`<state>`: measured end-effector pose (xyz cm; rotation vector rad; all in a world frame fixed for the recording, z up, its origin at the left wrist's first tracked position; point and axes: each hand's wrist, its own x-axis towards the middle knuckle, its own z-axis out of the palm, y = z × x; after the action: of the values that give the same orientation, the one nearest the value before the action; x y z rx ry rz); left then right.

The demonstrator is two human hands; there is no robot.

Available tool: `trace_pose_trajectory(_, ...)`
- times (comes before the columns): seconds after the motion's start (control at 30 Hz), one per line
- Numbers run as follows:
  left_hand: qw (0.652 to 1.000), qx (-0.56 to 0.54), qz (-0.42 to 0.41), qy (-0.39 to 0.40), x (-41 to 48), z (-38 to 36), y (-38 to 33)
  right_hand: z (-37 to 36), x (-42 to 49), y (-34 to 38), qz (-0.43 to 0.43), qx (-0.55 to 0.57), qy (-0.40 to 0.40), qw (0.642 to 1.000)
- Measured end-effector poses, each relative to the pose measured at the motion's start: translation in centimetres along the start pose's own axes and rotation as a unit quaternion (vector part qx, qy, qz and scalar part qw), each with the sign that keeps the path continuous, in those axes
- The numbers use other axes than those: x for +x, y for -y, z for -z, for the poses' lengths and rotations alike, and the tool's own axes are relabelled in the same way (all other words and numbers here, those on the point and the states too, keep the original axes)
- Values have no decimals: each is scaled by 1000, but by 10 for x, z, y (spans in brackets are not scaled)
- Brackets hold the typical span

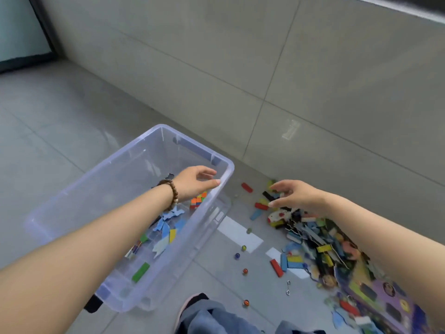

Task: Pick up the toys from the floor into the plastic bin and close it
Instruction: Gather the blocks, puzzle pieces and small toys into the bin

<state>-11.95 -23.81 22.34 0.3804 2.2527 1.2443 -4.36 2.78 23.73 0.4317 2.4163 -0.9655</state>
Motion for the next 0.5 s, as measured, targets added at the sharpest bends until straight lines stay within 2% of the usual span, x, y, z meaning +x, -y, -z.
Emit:
trace_pose_trajectory(0.1,998,29,-30,41,21,-50,-16,5,-11,-52,-43,-12,11,999)
trace_pose_trajectory(0.23,981,147,-37,124,46,-127,-4,-14,-15,-128,-85,-29,37,995)
trace_pose_trajectory(0.37,945,265,-7,194,71,-191,44,-52,-8,-195,-97,-9,44,994)
trace_pose_trajectory(0.5,897,375,-18,234,80,-224,103,-99,5,-239,-80,50,33,995)
